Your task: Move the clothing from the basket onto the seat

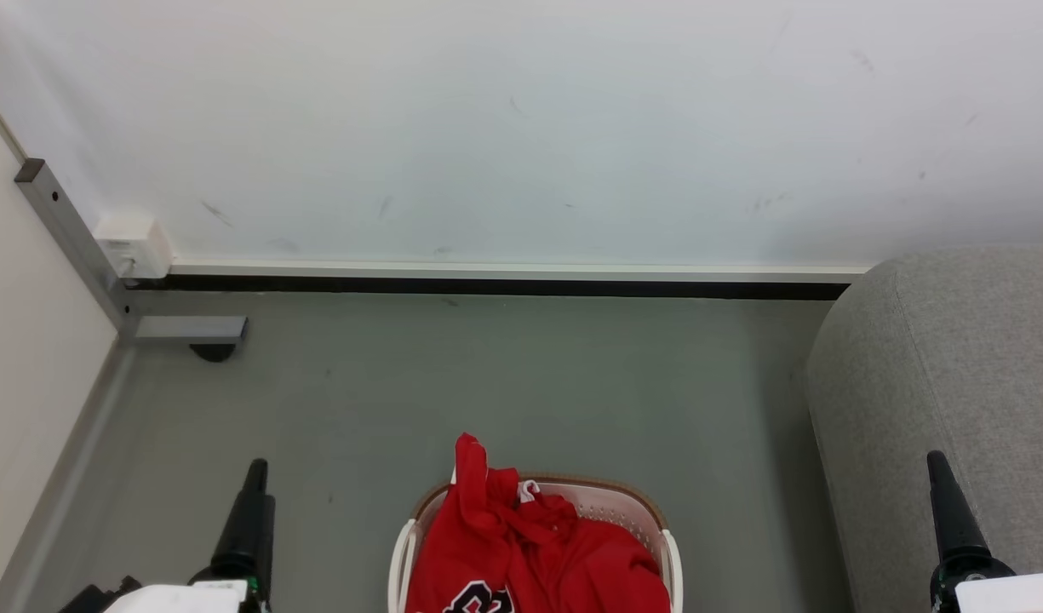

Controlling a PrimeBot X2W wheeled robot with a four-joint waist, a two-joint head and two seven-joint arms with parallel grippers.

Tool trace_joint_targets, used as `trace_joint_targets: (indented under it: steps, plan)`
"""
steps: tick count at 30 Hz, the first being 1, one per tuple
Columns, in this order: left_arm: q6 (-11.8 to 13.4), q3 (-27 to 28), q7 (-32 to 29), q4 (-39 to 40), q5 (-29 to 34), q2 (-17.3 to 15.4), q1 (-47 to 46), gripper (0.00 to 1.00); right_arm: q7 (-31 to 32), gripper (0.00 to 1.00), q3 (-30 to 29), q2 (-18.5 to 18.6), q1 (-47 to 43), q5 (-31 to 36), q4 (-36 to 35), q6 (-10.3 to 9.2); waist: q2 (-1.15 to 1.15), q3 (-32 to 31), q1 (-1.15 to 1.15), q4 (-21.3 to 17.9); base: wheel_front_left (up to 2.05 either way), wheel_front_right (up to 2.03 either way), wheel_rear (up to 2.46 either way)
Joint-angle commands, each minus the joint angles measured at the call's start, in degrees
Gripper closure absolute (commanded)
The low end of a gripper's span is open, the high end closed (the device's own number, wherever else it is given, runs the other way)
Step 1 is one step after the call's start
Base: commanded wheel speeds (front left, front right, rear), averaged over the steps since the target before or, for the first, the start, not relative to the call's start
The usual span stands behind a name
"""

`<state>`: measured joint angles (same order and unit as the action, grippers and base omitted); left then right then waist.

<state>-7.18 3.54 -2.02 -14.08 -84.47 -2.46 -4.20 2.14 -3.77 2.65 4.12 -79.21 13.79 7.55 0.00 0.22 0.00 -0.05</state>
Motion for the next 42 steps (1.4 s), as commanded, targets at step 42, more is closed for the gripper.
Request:
trace_joint_targets:
  steps: [42]
  plan:
    - [9.4, -8.8, 8.9, 3.8, 49.7, -3.7, 1.5, 0.0, -9.0, 0.0, 3.7, 2.3, -3.3, 50.7, -2.9, -0.05, 0.0, 0.2, 0.0, 0.0, 0.0, 0.0, 0.0]
